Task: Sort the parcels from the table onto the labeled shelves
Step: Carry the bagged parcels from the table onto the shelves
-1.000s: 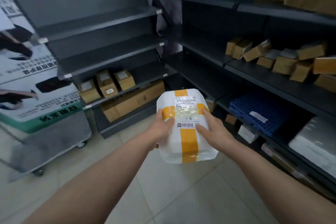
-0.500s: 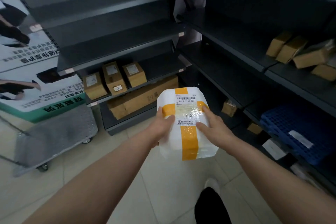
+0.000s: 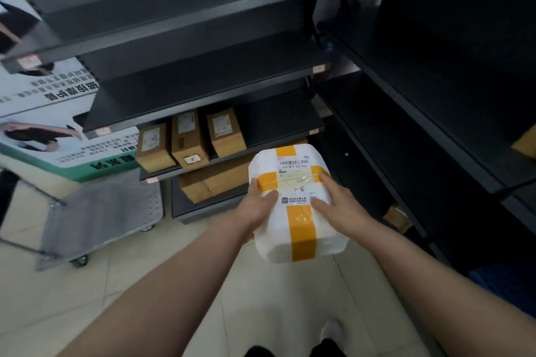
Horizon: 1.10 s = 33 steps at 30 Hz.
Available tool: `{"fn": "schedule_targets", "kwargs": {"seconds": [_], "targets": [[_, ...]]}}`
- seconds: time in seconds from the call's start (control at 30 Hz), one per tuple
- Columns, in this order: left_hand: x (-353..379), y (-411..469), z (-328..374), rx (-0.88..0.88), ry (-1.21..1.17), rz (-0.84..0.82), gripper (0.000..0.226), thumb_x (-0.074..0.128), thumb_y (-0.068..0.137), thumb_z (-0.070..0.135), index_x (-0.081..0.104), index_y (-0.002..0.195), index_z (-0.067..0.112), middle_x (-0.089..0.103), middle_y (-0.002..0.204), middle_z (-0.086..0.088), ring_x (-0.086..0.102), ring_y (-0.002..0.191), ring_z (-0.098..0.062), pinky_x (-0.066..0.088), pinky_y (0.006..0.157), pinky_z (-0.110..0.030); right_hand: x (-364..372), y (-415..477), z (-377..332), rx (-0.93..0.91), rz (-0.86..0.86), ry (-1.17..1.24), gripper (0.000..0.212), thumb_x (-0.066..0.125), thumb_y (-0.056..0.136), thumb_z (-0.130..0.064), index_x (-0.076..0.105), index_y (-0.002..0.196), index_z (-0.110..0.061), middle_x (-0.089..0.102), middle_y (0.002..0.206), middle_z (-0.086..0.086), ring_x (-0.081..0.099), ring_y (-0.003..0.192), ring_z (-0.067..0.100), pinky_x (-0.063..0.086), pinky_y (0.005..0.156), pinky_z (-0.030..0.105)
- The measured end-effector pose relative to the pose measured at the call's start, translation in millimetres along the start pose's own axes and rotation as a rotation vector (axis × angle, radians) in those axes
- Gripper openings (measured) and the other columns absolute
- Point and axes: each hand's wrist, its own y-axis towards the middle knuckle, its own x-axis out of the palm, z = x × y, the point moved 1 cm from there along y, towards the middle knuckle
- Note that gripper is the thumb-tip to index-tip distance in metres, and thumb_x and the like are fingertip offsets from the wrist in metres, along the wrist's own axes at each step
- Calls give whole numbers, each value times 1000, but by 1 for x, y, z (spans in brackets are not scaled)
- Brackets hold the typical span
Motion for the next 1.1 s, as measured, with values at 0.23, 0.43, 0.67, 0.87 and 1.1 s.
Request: {"fn": "schedule_targets", "kwargs": {"seconds": [0.23,0.43,0.67,0.87,1.1], "targets": [[-17,64,24,-52,-26,1,74,46,98,45,-4,153,41,30,154,-6,40,131,-37,40,98,-57,1,75,-16,11,-72,2,68,50,95,-44,10,150,-42,29,148,5,45,125,28,44,96,42],[-43,134,49,-59,-37,-55,74,45,99,45,-5,152,41,33,152,-6,44,127,-34,42,98,-53,8,144,-37,59,-66,22,69,52,94,-44,12,149,-44,29,148,5,46,124,28,44,95,42],[-53,233,76,-39,-5,-79,72,46,97,47,-2,152,42,44,144,-4,53,112,-27,45,94,-50,19,236,-34,109,-50,144,69,58,92,-39,18,147,-46,34,145,3,51,117,23,47,91,38],[-49,320,98,-3,-65,-25,75,51,95,48,2,152,43,49,143,-4,55,118,-30,45,100,-51,19,333,-24,87,-62,208,70,60,91,-36,20,148,-44,39,144,2,49,122,24,45,100,48],[-47,416,122,127,36,197,70,50,95,47,10,152,43,50,138,-6,56,99,-23,48,83,-33,32,443,-26,5,-72,315,67,61,92,-28,25,148,-39,46,141,2,53,120,22,47,100,45]]}}
